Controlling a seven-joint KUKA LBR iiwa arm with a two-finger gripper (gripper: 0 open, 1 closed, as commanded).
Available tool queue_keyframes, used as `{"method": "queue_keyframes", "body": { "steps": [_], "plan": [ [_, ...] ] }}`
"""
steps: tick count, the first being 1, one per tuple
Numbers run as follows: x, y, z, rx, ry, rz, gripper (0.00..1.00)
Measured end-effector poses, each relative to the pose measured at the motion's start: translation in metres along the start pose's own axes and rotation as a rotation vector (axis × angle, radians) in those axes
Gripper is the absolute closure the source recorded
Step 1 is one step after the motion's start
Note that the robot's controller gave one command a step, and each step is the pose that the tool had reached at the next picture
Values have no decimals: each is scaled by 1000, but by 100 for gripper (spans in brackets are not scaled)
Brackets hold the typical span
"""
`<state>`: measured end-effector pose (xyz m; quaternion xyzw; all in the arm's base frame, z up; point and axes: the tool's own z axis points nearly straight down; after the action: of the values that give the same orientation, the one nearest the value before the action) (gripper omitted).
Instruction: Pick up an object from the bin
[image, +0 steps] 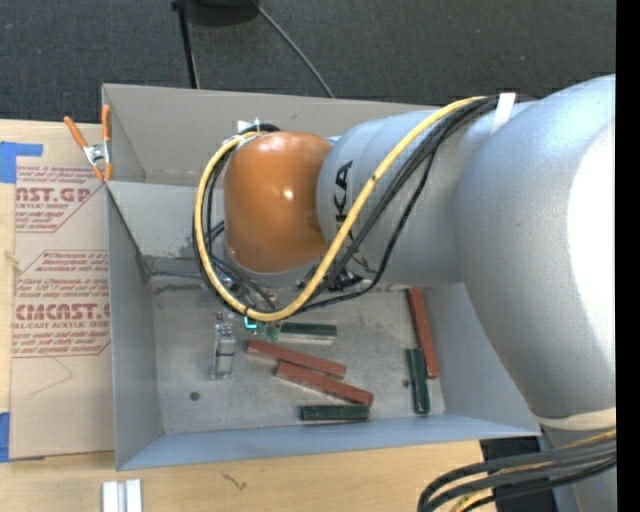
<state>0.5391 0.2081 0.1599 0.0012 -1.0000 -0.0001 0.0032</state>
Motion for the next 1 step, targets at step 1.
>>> {"method": "queue_keyframes", "body": {
  "steps": [1],
  "plan": [
    [-2, -1, -4, -1, -7, 2, 0]
  ]
}}
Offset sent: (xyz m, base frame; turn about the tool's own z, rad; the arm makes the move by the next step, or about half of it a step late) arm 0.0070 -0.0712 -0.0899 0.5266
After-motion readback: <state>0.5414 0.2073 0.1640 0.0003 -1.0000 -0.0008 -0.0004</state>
